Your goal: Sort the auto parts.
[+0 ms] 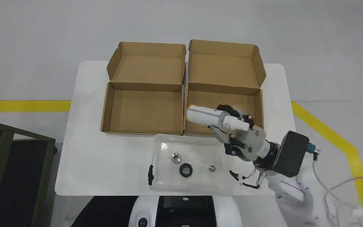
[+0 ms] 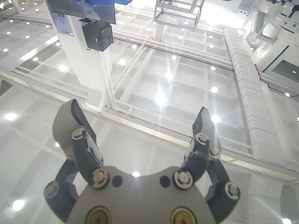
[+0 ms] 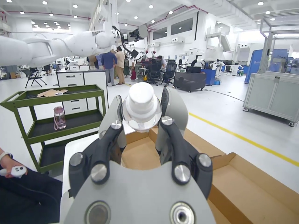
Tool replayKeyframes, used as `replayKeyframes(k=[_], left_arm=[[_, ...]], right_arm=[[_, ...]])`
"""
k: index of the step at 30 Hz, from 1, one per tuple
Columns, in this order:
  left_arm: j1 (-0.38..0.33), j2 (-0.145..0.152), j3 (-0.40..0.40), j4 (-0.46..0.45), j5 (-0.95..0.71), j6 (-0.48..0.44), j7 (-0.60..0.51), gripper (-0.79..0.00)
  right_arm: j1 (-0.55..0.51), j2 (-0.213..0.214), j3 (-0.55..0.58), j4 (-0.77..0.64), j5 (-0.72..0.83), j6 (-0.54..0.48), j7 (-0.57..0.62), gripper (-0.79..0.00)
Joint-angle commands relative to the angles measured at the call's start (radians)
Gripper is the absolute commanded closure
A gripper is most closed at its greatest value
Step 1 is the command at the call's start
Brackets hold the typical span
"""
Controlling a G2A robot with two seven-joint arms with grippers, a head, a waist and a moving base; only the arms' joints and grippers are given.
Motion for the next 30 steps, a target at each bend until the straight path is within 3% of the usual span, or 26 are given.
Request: replayKeyframes(k=[1,16,30], left_arm=[[0.000,0.000,0.000,0.000,0.000,0.000,0.000,-0.785],[0.000,0.000,0.000,0.000,0.000,0.000,0.000,-0.785],[0.000,0.000,0.000,0.000,0.000,0.000,0.000,-0.785]], right_arm=[[0.007,-0.001,0.011,-0.011,0.019,0.015,-0.008,0.000],[0.004,-0.001,0.052,-0.026,0.022,0.020,-0.031,0.000],[0.074,0.003,-0.048,0.109,-0.080,0.013,0.253,0.000]])
